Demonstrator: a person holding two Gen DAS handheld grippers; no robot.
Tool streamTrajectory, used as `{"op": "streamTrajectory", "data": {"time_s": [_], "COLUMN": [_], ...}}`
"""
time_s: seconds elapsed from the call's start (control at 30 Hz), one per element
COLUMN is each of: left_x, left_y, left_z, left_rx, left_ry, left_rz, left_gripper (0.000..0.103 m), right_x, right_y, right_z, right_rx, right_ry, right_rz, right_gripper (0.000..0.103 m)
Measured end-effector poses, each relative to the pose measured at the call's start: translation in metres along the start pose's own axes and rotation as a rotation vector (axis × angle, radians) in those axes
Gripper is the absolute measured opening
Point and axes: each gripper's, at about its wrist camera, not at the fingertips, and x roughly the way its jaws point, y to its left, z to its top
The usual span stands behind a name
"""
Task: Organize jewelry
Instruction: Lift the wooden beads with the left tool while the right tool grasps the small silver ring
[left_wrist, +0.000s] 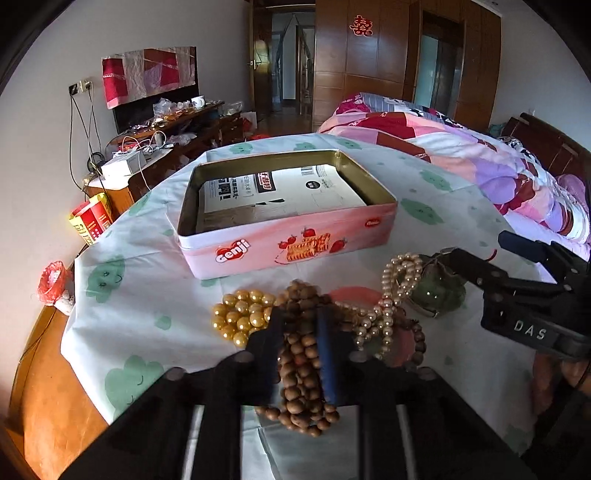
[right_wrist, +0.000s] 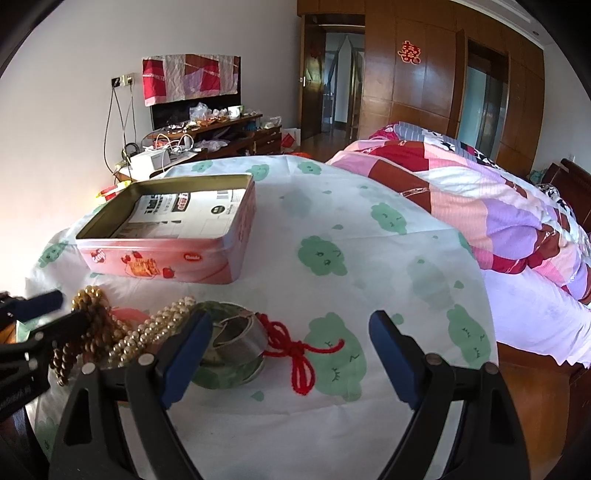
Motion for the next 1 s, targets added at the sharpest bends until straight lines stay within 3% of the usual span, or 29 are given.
{"op": "streamTrajectory", "data": {"time_s": [0.03,0.33,0.5,0.77,0.93,1.0], "left_x": [-0.001,-0.032,-0.038,-0.022,-0.019,-0.019], "left_y": [0.001,0.011,0.022,0.033,0.031,0.03], "left_z": [0.001,0.026,0.033,0.029,0.026,0.026], "left_rx": [-0.008,-0.046,-0.051,-0.081,-0.076,-0.073], "left_ry": [-0.005,-0.115,-0.161,-0.121,-0.111,-0.108], "left_rz": [-0.012,-0.043,0.003,0.001,-0.005,-0.005], "left_gripper": [0.006,0.006,0.006,0.006,0.006,0.006], "right_x": [0.0,-0.001,0.003,0.011,0.011,0.009], "right_y": [0.001,-0.004,0.001,0.007,0.013,0.018], "right_z": [0.0,0.002,0.002,0.0,-0.001,-0.002], "right_rx": [-0.003,0.016,-0.004,-0.019,-0.036,-0.058], "right_ry": [0.0,-0.017,0.004,0.052,0.058,0.051], "right_rz": [0.0,0.017,0.039,0.096,0.131,0.13], "right_gripper": [0.089,0.079,0.073,0.057,0.038,0.034]}}
